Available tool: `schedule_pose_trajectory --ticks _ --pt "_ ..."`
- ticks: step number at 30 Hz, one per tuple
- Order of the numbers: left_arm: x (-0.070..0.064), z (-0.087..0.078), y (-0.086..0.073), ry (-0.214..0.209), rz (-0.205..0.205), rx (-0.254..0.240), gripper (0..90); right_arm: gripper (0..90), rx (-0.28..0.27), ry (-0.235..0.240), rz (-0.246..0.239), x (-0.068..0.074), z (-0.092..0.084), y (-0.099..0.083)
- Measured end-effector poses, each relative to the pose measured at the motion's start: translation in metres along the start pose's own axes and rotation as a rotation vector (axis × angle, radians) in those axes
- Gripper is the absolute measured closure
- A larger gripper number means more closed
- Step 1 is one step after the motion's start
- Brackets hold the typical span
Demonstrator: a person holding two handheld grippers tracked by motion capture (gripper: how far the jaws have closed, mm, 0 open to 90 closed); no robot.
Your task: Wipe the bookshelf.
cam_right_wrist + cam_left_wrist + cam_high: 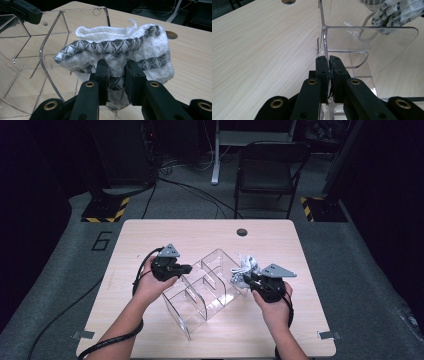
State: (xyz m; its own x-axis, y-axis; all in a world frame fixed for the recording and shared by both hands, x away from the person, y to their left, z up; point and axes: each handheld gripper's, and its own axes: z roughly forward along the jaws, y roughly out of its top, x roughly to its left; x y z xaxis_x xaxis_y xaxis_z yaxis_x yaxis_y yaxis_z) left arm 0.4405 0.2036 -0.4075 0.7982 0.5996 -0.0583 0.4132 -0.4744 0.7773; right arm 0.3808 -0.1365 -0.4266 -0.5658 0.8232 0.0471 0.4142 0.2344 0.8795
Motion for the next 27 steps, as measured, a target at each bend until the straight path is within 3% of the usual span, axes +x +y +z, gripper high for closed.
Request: schedule_pose_trajectory --ticks 3,6,9,12,16,18,19,22,23,24,25,27 --pt "0.0 0.0 -0.001 -0.004 -0.007 -0.008 86.3 74.5 -0.041 0.0 0.04 -0.001 0.004 -0.013" --pt "0.0 0.0 0.0 0.003 -0.003 0.004 86.3 74.6 -0.043 -0.006 0.055 0.0 0.007 -0.02" --pt "0.0 0.0 -0.001 0.001 -0.011 -0.004 86.2 74.7 0.016 -0.019 0.063 -0.002 0.018 -0.038" --pt "0.001 0.001 -0.001 -0.002 -0.015 -0.004 86.1 74.7 0.052 -0.019 0.072 -0.003 0.023 -0.046" --pt "0.0 0.001 0.0 0.007 -0.008 0.005 86.2 74.6 0.183 -0.012 0.073 -0.008 0.041 -0.066" --pt "-0.002 0.001 0.0 0.019 0.0 0.006 86.3 74.0 0.176 0.014 0.105 -0.012 0.044 -0.072" --pt "-0.002 0.001 0.0 0.019 0.0 0.006 86.3 73.8 0.184 0.025 0.122 -0.013 0.043 -0.071" --pt "-0.002 0.001 -0.001 0.024 -0.009 -0.009 86.3 73.9 0.191 0.021 0.114 -0.012 0.039 -0.065" --pt "-0.001 0.001 -0.001 0.017 -0.005 -0.005 86.3 73.9 0.146 0.012 0.09 -0.01 0.03 -0.055" --pt "-0.002 0.002 -0.002 0.021 -0.004 -0.012 86.3 73.9 0.146 0.012 0.09 -0.01 0.03 -0.055" --pt "-0.002 0.001 -0.001 0.025 -0.001 -0.006 86.3 73.8 0.096 0.004 0.068 -0.007 0.018 -0.042" --pt "-0.002 0.001 -0.001 0.014 -0.006 -0.007 86.3 73.8 0.073 0.003 0.056 -0.006 0.013 -0.035"
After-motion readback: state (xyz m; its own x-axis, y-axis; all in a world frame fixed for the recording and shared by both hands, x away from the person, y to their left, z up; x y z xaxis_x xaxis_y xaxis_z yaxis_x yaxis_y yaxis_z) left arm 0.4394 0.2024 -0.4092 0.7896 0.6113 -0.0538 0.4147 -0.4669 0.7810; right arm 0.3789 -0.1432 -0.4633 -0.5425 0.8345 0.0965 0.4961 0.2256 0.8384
